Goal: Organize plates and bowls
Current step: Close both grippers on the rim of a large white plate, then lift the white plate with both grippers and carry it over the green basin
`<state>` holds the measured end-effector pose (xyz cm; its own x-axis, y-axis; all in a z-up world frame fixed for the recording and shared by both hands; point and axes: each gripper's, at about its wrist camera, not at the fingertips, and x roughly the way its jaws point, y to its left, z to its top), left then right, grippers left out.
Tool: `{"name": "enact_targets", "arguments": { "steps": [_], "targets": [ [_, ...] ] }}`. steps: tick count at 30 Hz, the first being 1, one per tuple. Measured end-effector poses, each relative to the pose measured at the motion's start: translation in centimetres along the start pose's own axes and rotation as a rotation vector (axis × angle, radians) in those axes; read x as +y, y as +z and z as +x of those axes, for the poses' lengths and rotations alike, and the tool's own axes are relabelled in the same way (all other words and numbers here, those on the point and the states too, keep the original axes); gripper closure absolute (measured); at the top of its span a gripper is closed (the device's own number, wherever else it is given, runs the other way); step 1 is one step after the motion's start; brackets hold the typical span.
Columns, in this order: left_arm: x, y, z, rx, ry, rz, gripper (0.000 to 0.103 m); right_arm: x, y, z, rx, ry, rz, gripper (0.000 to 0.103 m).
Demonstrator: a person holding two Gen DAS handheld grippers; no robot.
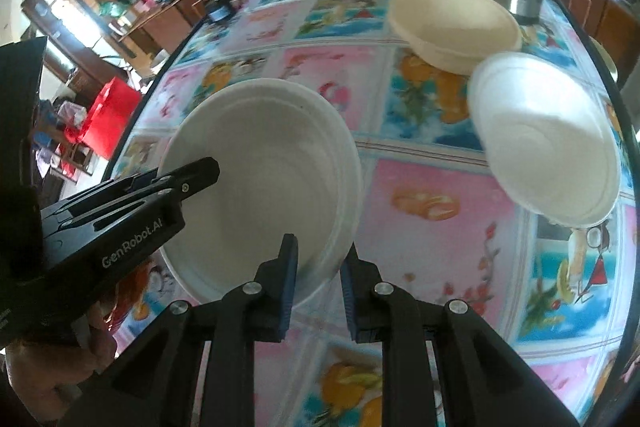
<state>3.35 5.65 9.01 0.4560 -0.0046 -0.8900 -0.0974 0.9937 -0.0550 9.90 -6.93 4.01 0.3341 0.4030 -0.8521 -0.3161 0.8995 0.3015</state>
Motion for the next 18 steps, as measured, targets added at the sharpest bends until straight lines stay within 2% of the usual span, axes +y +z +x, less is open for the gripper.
{"name": "enact_targets", "arguments": {
  "steps": [18],
  "targets": [
    [7.1, -4.2, -6.4, -0.031, 0.016, -0.008, 0.082, 9.2, -1.8, -1.6, -0.025, 0.007, -0.110, 0.082]
  ]
}}
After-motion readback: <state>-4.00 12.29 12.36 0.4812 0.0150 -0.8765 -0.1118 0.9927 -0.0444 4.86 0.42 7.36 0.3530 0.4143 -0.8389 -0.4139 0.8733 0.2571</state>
